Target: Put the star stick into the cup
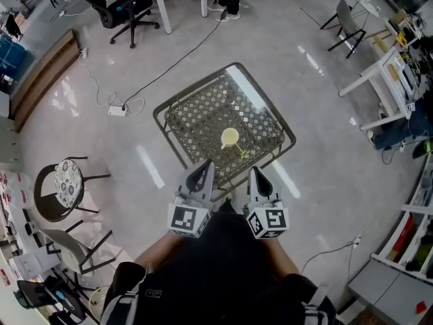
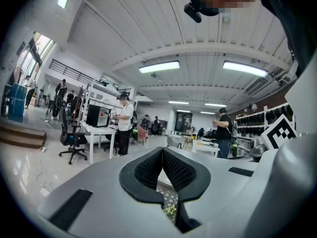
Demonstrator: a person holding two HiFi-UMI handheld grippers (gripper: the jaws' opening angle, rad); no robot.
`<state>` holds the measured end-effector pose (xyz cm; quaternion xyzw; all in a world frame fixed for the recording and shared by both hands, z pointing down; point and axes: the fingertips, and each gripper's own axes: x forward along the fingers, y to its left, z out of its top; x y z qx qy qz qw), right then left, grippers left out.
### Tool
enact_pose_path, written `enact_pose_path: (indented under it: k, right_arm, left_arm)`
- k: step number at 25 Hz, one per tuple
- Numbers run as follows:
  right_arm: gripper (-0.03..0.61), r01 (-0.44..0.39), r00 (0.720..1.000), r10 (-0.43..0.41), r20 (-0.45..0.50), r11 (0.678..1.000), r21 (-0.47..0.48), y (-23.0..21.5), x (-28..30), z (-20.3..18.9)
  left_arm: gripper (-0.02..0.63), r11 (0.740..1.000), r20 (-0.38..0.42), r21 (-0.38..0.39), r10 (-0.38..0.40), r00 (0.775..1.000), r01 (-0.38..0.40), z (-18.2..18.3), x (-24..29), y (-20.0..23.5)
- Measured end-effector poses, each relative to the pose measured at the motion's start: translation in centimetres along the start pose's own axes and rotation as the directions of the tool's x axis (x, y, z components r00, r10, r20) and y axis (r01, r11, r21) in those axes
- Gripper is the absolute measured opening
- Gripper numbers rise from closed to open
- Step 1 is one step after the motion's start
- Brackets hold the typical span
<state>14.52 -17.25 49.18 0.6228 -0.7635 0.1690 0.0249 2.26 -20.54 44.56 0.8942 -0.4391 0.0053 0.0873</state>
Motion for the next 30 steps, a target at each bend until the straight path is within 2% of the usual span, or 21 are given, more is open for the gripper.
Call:
enact_pose_path:
  k: [2,6,23,27,30]
  right_arm:
    - [0.011,0.007,1.000,-0.007,0.004,1.000,0.013,0.1,-0.1,-0.1]
    - [0.011,0.016,1.000,-0.016,0.007,0.999,0.029,0.3,-0.2,-0.1]
    - [0.011,0.031,1.000,-0.031,0.002,0.999,0.021,0.5,0.2,-0.3]
    - [0.011,0.034,0.999,-0.034,-0.002,0.999,0.019,0.2,0.1,-0.3]
    - [0.011,0.036,0.999,-0.036,-0.007,0.999,0.018,-0.1,0.0,-0.4]
  left_arm:
    - [0.017,1.000,0.008,-0.004,-0.006,1.000,0.006,0.2,0.0,-0.1]
    - [0.017,1.000,-0.027,0.007,-0.023,0.999,0.024,-0.9,-0.3,0.1]
    - [0.017,0.999,0.009,-0.017,-0.031,0.999,0.031,0.2,-0.1,0.5]
    - [0.017,0.999,-0.013,0.017,-0.044,0.999,0.044,-0.6,-0.1,0.3]
    - [0.017,0.999,-0.005,-0.007,-0.031,0.999,0.031,-0.2,0.0,0.1]
